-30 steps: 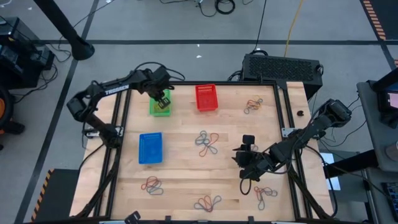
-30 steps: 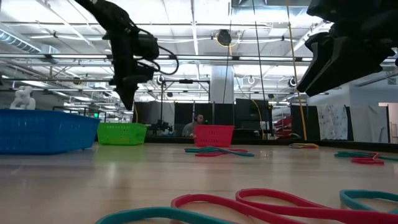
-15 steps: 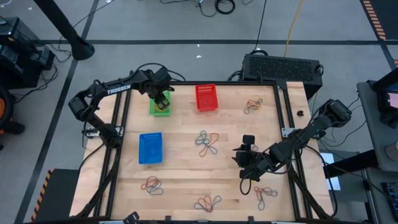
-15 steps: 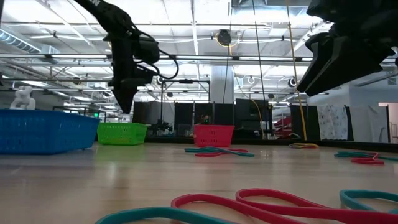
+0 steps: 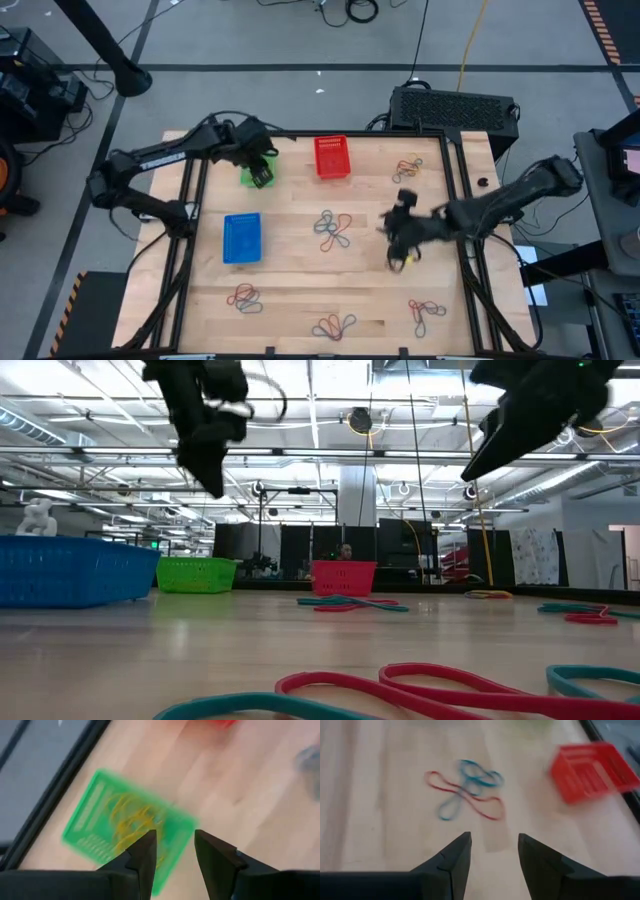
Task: Sort rubber bands into baskets
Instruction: Put the yellow rubber band into the green bin
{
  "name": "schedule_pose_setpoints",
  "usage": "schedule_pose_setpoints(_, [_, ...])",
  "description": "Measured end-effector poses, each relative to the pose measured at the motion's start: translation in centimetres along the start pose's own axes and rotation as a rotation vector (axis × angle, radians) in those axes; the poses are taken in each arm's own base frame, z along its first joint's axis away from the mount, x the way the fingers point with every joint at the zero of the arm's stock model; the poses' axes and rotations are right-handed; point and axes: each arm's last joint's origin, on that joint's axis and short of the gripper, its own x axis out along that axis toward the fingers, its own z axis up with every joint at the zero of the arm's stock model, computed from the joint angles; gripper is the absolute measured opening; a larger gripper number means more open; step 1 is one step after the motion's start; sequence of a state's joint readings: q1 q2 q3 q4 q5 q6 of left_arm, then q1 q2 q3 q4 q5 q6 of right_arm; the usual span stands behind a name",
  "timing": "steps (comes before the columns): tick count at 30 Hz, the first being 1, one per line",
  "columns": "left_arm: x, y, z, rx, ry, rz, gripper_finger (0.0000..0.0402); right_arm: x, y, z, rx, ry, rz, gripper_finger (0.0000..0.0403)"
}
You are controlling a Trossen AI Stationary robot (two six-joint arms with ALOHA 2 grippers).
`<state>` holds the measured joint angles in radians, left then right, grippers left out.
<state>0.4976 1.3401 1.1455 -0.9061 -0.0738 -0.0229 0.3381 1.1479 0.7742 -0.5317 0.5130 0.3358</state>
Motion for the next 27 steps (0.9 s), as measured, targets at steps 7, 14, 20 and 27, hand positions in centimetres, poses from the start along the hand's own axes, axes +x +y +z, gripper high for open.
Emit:
schedule_pose_setpoints(7, [0.0,-7.2,-1.6,0.158,-0.358,-0.224,0.0141,0.6,-8.3,-0.2,0.253,0.145,-0.163,0.0155])
schedule_pose_setpoints(14, [2.2,-13.7,-4.7,0.251,-0.718,-0.487,0.0141,4.1,-16.1,-1.9,0.626,0.302,-0.387,0.0155])
schedule_pose_setpoints(20, [2.5,-16.3,-6.3,0.322,-0.837,-0.583,0.0141,7.4,-20.6,-4.5,0.748,0.438,-0.507,0.0155])
schedule_pose_setpoints(27, [2.4,-16.7,-6.5,0.371,-0.853,-0.574,0.0141,10.2,-21.9,-6.8,0.784,0.572,-0.527,0.0155])
